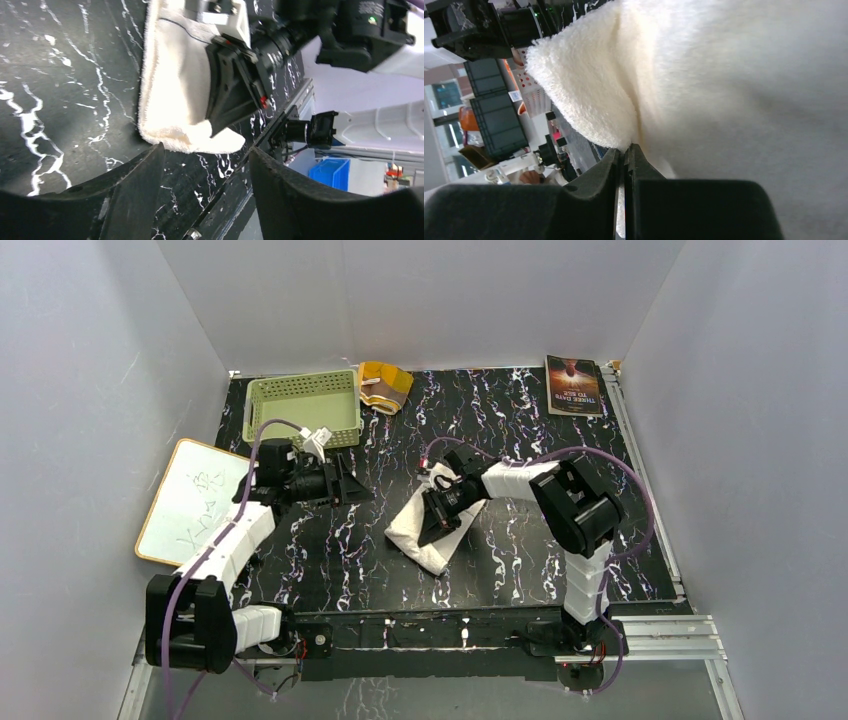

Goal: Roll the towels
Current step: Roll the towel at the center of the board.

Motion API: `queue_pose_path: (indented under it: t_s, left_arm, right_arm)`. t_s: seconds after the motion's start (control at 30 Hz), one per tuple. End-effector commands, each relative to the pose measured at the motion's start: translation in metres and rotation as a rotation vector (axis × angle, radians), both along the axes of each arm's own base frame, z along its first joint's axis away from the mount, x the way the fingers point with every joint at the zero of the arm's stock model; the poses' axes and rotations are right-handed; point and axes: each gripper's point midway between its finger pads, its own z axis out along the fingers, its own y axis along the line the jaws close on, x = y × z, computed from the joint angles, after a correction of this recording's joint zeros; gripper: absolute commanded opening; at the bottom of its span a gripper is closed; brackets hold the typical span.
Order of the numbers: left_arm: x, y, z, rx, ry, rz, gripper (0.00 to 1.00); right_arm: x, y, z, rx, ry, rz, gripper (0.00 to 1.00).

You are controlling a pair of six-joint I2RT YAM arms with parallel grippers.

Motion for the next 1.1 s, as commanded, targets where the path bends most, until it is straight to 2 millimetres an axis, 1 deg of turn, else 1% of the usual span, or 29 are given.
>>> queue_pose_path:
  t_s: [0.0,0.07,0.2,0.27,0.33,0.43,0.53,0.57,0.67,0.73,0.87,1.03,1.07]
  left_arm:
    - [-0.011,-0.022,0.008,-0.084,0.004,-0.078,0.55]
    - [-0.016,-0.032,0.009,-0.11,0.005,-0.106,0.43]
    - [-0.025,-0.057,0.012,-0.165,-0.001,-0.174,0.12]
    - [-0.032,-0.071,0.013,-0.202,0.012,-0.219,0.0]
    - [-0.04,-0.084,0.012,-0.237,0.023,-0.262,0.0]
    - [-0.052,-0.1,0.005,-0.268,0.065,-0.332,0.0]
    - [-0.058,-0.11,-0.016,-0.263,0.105,-0.366,0.0]
    - [-0.057,-0.11,-0.023,-0.261,0.116,-0.353,0.0]
    - [-0.049,-0.113,-0.038,-0.268,0.13,-0.315,0.0]
    - [-0.042,-0.113,-0.044,-0.264,0.118,-0.278,0.0]
    - [-0.029,-0.11,-0.062,-0.209,0.098,-0.205,0.0]
    - [-0.003,-0.104,-0.085,-0.113,0.058,-0.095,0.0]
    - [0.001,-0.104,-0.09,-0.097,0.055,-0.082,0.0]
  right_arm:
    - [0.012,0.0,0.001,0.067,0.031,-0.006,0.02]
    - [0.014,-0.003,-0.011,0.04,0.049,-0.024,0.02]
    - [0.018,-0.01,-0.037,-0.044,0.055,-0.065,0.02]
    - [0.021,-0.014,-0.049,-0.095,0.058,-0.089,0.02]
    - [0.022,-0.016,-0.057,-0.124,0.068,-0.105,0.02]
    - [0.023,-0.017,-0.062,-0.135,0.077,-0.119,0.03]
    - [0.025,-0.017,-0.063,-0.14,0.08,-0.128,0.03]
    - [0.025,-0.016,-0.063,-0.141,0.085,-0.129,0.03]
    - [0.029,-0.015,-0.061,-0.144,0.082,-0.13,0.03]
    - [0.03,-0.015,-0.059,-0.146,0.077,-0.131,0.04]
    - [0.029,-0.016,-0.058,-0.149,0.077,-0.132,0.04]
    - [0.026,-0.018,-0.06,-0.16,0.082,-0.138,0.04]
    - [0.026,-0.019,-0.061,-0.167,0.079,-0.141,0.06]
